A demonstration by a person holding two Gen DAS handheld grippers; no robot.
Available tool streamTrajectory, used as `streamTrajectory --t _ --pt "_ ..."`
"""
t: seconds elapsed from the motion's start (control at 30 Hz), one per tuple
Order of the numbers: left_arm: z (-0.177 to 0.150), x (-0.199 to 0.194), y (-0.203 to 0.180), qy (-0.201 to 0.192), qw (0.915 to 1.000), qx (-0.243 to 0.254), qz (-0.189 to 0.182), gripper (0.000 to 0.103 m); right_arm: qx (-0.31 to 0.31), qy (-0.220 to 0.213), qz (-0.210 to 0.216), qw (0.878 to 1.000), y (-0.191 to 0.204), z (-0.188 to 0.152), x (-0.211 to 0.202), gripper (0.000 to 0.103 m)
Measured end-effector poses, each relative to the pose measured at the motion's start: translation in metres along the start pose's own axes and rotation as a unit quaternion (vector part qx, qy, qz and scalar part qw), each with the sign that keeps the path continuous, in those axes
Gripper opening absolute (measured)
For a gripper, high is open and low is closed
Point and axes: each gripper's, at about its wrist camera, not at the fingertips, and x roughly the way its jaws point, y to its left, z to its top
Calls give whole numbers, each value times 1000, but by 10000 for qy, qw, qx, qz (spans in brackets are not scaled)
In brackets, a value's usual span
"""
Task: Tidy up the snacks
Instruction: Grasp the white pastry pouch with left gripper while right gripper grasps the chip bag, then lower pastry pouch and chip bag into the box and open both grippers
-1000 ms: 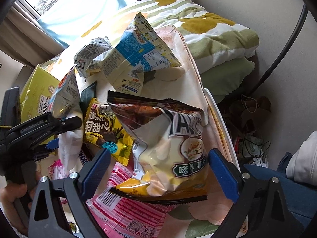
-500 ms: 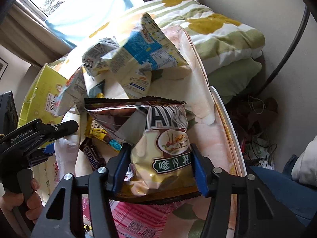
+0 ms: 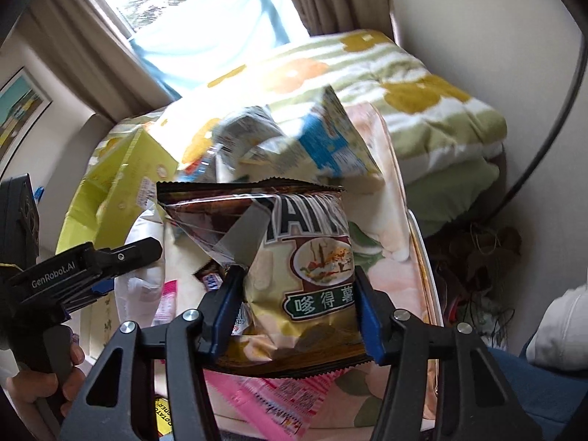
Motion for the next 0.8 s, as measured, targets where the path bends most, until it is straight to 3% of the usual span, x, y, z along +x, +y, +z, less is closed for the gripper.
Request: streamTrajectory --t 0.43,0.67,0.8 --pt "31 -108 16 -1089 9939 35 193 72 -919 -538 627 9923 66 36 -39 52" --pt "71 -132 61 -1377 9901 -136 244 72 -1343 -720 770 9853 124 58 -31 52" --pt "96 -141 99 -1343 9904 -170 295 72 -1405 -743 855 9836 162 68 -16 52"
